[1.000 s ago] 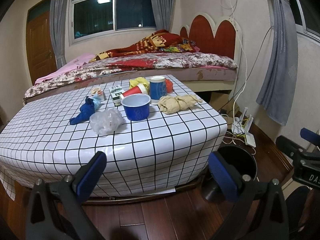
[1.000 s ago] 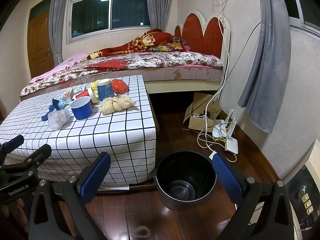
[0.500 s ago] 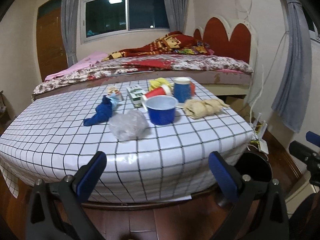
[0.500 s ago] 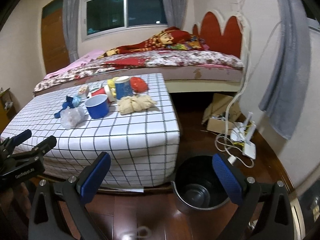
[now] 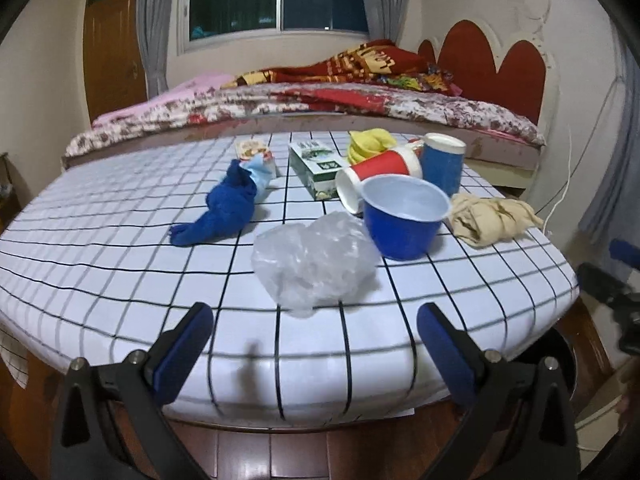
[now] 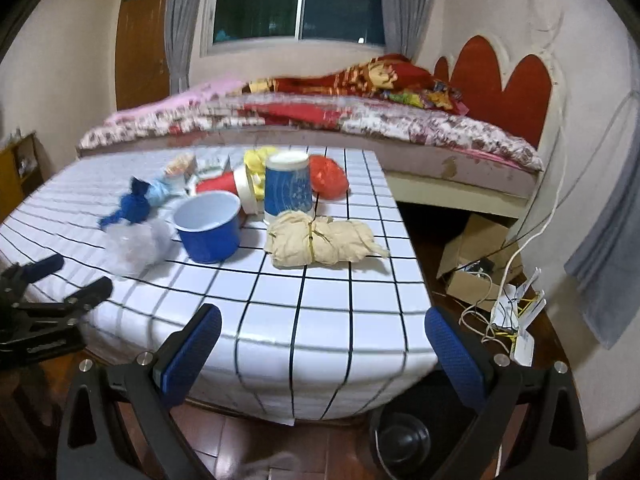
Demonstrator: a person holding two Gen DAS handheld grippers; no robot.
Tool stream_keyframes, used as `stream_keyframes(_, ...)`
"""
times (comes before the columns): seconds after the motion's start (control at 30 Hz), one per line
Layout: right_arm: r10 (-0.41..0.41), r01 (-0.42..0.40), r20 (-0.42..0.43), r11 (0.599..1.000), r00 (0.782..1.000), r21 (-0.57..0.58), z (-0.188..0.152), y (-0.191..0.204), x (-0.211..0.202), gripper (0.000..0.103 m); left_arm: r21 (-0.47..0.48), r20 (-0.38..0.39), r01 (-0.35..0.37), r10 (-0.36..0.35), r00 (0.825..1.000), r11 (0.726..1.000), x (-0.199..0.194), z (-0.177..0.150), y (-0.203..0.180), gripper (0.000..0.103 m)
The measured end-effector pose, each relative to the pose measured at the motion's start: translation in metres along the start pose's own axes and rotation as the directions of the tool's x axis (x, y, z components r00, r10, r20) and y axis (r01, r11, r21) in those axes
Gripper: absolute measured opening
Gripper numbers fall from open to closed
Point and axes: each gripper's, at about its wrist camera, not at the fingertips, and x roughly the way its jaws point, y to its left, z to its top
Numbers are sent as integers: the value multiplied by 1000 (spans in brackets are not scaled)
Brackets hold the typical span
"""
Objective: Collect trash
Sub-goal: 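Grasp the clear plastic bag with the left tool while the right tool grasps the beige cloth bundle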
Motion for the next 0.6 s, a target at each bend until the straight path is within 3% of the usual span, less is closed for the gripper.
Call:
stream_keyframes(0.13,60,-59,-40,997,997,39,13,-6,34,102,-28,21,-6,7,1000,1000,14,13,3,102)
stream_keyframes(0.3,58,-57,-43,998,997,34,36,-3,68,101,-51,9,-3,3,1000,999,37,28,5,101)
stream_keyframes(0.4,37,-36,-74,999,997,21,45,1,91,94,-46,0,-5,5,1000,999,46,31,3,101)
stream_keyframes(0.6,26,-21,-148,999,989,35,45,-6,127,92,-49,-57,22,-25,998,999,65,29,3,87)
